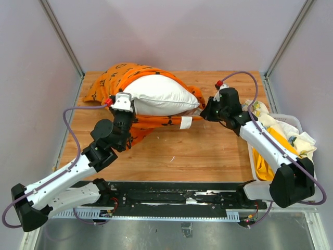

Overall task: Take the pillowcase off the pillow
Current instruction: Remove the pillow from the pillowcase.

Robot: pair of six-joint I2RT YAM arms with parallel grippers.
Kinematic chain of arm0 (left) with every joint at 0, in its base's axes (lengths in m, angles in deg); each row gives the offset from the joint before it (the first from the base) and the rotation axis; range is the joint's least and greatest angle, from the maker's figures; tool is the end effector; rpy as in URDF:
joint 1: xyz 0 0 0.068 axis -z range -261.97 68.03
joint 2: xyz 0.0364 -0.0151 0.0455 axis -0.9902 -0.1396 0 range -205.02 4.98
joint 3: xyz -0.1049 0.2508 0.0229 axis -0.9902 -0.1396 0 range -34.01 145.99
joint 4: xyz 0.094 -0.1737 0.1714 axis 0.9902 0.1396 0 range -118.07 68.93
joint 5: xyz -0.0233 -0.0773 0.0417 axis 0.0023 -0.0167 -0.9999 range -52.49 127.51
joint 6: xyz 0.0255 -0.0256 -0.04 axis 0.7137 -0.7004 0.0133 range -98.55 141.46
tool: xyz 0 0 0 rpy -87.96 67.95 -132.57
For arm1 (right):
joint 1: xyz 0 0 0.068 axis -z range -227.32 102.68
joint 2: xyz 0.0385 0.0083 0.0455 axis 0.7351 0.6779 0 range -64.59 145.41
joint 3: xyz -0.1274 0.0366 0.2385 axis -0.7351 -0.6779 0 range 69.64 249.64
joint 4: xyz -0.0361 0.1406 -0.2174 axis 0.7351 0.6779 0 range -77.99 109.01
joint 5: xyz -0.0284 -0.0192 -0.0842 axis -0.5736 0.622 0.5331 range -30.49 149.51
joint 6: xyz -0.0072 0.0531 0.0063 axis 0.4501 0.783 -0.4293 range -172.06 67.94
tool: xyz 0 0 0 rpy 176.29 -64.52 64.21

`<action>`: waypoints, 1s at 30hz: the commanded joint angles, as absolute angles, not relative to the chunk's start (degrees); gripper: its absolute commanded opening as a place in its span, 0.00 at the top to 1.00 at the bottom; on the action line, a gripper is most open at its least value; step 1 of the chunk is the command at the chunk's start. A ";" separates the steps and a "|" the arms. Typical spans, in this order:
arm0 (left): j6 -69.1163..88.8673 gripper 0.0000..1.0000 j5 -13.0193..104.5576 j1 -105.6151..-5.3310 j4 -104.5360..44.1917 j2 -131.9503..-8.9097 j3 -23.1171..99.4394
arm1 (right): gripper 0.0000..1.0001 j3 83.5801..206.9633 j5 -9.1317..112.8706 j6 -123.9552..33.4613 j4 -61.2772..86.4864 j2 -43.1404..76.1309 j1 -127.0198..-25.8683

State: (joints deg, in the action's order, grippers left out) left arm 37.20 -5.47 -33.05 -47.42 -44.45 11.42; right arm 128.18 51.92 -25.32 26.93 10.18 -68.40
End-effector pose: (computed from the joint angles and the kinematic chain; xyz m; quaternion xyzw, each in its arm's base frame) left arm 0.1454 -0.1298 0.3833 0.0556 0.6325 0.0016 0.7726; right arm 0.2747 0.1109 0.3010 0.0104 0.8696 0.2515 0.4248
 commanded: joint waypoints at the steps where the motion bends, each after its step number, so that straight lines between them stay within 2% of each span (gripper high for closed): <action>1: 35.19 1.00 -14.65 -35.33 -55.51 -39.29 16.53 | 0.92 126.88 55.36 -23.69 29.85 11.83 -66.44; 10: 26.79 1.00 -5.70 -36.27 -45.72 -36.51 19.22 | 0.87 125.13 49.44 -19.74 26.04 17.22 -66.13; 15: 25.93 1.00 -3.25 -36.27 -41.93 -40.98 21.74 | 0.82 125.34 52.40 -20.49 26.11 13.60 -68.04; 16: 25.74 1.00 -3.08 -36.27 -41.45 -41.90 22.28 | 0.77 125.33 52.55 -20.62 25.98 13.10 -68.10; 19: 25.22 1.00 -1.14 -36.34 -41.81 -43.73 22.76 | 0.50 126.32 52.48 -22.01 27.28 10.73 -68.45; 24: 25.10 1.00 0.41 -36.42 -39.72 -47.26 25.28 | 0.19 126.46 53.38 -23.37 27.82 6.11 -69.02; 27: 24.75 1.00 0.58 -36.60 -38.32 -48.81 26.80 | 0.07 125.29 53.89 -23.85 26.26 1.90 -69.04; 30: 23.94 1.00 0.81 -37.15 -36.70 -50.27 28.10 | 0.03 123.74 52.86 -24.10 23.03 -2.29 -69.06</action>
